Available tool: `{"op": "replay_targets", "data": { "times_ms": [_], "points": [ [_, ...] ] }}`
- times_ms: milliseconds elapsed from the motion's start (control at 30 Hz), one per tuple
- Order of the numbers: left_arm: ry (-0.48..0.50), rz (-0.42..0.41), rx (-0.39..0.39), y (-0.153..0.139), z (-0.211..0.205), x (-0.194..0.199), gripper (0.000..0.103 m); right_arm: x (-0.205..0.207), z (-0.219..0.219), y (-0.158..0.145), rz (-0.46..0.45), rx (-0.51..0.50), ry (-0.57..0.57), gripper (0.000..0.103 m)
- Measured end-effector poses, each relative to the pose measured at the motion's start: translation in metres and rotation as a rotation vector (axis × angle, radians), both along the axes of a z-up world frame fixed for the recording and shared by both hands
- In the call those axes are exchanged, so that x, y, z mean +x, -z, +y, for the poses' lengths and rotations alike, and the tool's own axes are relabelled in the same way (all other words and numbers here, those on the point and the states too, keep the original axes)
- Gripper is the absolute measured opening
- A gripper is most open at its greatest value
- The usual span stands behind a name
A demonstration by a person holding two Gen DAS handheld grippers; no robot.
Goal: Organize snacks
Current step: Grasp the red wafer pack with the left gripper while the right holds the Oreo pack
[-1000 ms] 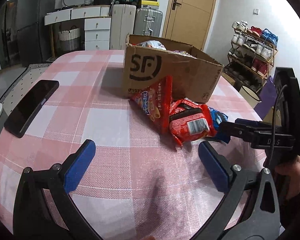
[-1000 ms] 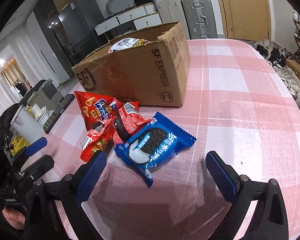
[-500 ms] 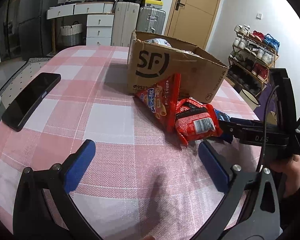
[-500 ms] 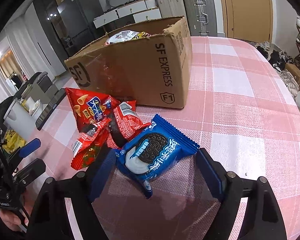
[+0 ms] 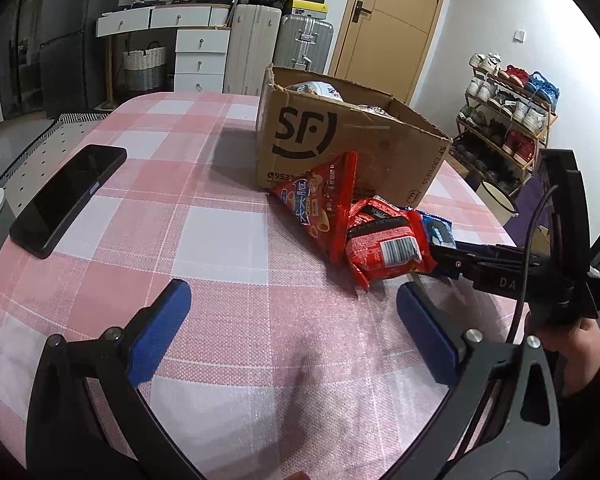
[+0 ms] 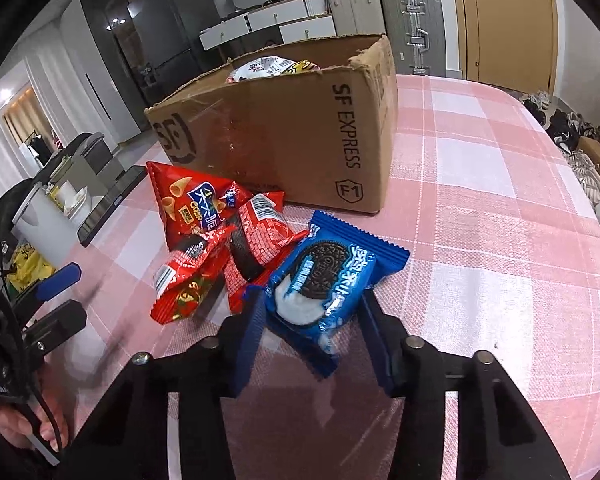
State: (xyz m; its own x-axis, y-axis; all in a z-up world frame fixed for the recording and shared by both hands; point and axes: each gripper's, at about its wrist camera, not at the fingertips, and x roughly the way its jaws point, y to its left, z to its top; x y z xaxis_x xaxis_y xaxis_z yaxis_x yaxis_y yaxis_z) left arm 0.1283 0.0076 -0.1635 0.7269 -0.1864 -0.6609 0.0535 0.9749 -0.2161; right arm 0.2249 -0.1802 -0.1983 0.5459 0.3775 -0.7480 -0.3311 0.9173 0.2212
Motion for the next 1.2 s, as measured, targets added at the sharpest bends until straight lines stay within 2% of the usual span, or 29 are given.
{"op": "replay_targets", "data": {
  "times_ms": [367, 800, 1000, 1200],
  "points": [
    [-0.006, 0.003, 0.002, -0.008, -0.001, -0.013, 0.102, -0.019, -0.016, 0.0, -0.002, 0.068, 0.005, 0.041],
    [0.007, 0.032, 0.003, -0.014, -0.009, -0.02, 0.102, -0.063, -0.042, -0.007, -0.011, 0.181, 0.013, 0.04],
    [0.041, 0.092, 0.011, -0.01, -0.023, -0.005, 0.102, -0.081, -0.048, -0.012, -0.03, 0.203, 0.005, 0.04],
    [0.05, 0.154, -0.05, -0.01, -0.033, 0.021, 0.102, -0.095, -0.059, -0.014, -0.045, 0.209, 0.019, 0.04]
  ]
}}
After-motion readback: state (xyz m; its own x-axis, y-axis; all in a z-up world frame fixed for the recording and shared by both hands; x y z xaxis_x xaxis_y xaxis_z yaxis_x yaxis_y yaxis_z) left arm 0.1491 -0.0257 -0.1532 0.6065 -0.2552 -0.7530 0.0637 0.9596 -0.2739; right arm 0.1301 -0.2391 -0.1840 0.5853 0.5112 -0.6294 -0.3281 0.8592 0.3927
